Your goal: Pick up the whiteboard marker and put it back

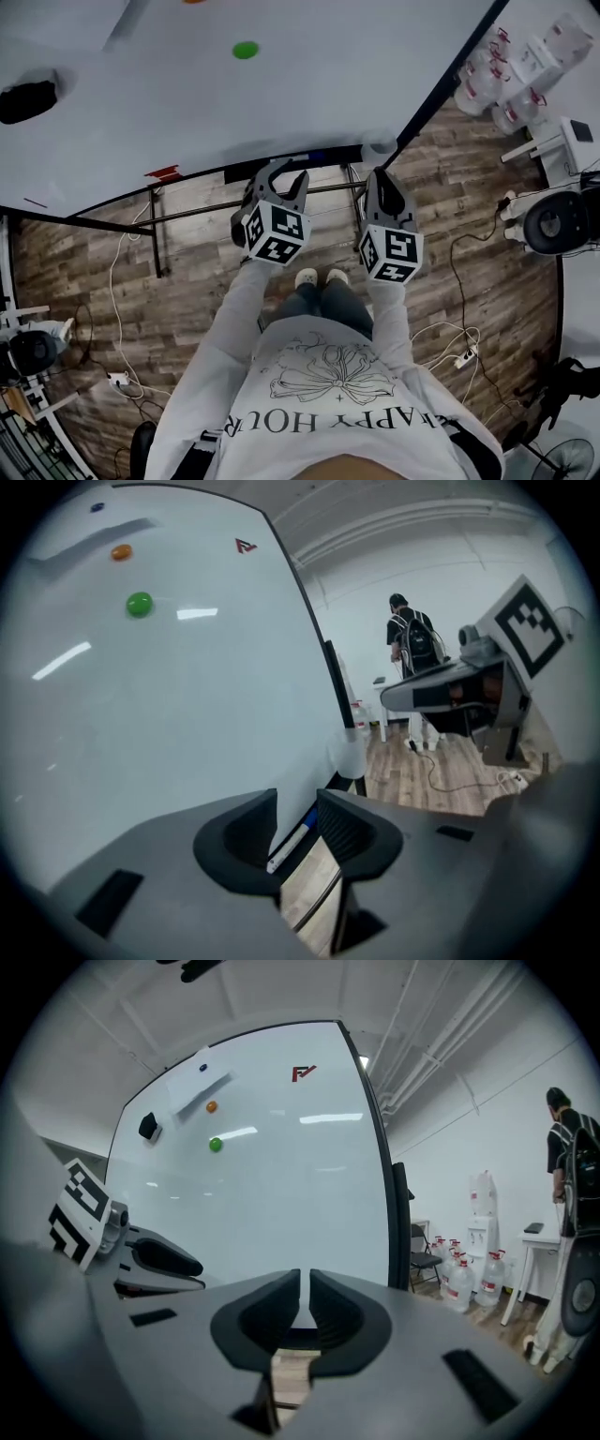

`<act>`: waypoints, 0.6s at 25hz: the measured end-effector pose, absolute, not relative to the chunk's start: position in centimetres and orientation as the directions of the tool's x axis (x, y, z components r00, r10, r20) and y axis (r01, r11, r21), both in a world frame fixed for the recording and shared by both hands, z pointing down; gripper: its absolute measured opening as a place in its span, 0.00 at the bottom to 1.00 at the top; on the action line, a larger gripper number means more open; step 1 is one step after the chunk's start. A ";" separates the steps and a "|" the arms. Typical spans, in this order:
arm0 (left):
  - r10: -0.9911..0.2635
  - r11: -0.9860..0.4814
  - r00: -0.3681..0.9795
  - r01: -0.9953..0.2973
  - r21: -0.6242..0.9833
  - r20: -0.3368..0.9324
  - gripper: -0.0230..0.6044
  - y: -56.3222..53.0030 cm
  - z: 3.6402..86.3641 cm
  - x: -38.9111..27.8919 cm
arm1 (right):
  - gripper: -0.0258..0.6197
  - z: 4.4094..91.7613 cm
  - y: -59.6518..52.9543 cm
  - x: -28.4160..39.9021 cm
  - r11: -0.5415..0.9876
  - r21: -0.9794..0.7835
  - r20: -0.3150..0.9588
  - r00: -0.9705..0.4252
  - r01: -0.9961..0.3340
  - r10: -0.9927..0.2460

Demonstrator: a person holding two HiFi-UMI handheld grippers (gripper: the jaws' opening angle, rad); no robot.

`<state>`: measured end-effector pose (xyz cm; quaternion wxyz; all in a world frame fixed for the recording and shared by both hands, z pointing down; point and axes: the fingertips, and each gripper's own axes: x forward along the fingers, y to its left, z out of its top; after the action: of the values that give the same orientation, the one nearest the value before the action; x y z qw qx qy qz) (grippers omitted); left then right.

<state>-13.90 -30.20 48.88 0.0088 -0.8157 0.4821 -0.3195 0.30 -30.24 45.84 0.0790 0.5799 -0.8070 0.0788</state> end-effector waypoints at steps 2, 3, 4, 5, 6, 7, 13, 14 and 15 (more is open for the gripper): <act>-0.758 -0.582 0.332 -0.732 -0.354 0.561 0.22 -30.9 50.0 -13.0 | 0.06 46.2 -30.7 0.8 0.314 -0.039 0.229 -0.314 -0.949 -0.921; -0.744 -0.602 0.328 -0.707 -0.370 0.582 0.22 -31.3 50.4 -12.5 | 0.06 46.4 -31.0 1.1 0.312 -0.041 0.235 -0.313 -0.949 -0.920; -0.732 -0.619 0.320 -0.682 -0.389 0.602 0.22 -31.8 50.9 -12.1 | 0.06 46.6 -31.3 1.4 0.311 -0.043 0.240 -0.312 -0.949 -0.919; -0.721 -0.633 0.308 -0.657 -0.410 0.620 0.22 -32.2 51.3 -11.8 | 0.06 46.7 -31.6 1.6 0.311 -0.044 0.244 -0.312 -0.949 -0.918; -0.711 -0.646 0.292 -0.630 -0.431 0.639 0.22 -32.6 51.7 -11.6 | 0.06 46.8 -31.8 1.9 0.311 -0.045 0.247 -0.312 -0.949 -0.917; -0.700 -0.660 0.275 -0.602 -0.450 0.659 0.22 -33.0 52.3 -11.4 | 0.06 46.9 -32.0 2.0 0.312 -0.045 0.249 -0.313 -0.949 -0.917; -0.630 -0.735 0.210 -0.472 -0.486 0.748 0.22 -35.1 55.7 -10.3 | 0.06 48.0 -33.0 3.2 0.317 -0.043 0.279 -0.316 -0.947 -0.907; -0.622 -0.744 0.206 -0.458 -0.487 0.756 0.22 -35.5 56.1 -10.1 | 0.06 48.2 -33.2 3.4 0.317 -0.044 0.284 -0.316 -0.947 -0.905; -0.614 -0.752 0.200 -0.443 -0.488 0.764 0.22 -35.9 56.7 -9.9 | 0.06 48.4 -33.3 3.6 0.317 -0.045 0.289 -0.316 -0.947 -0.904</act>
<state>-9.92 -35.91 56.66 0.0803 -0.7706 0.3428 -0.5313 3.59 -33.31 48.41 0.1055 0.5751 -0.8046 0.1033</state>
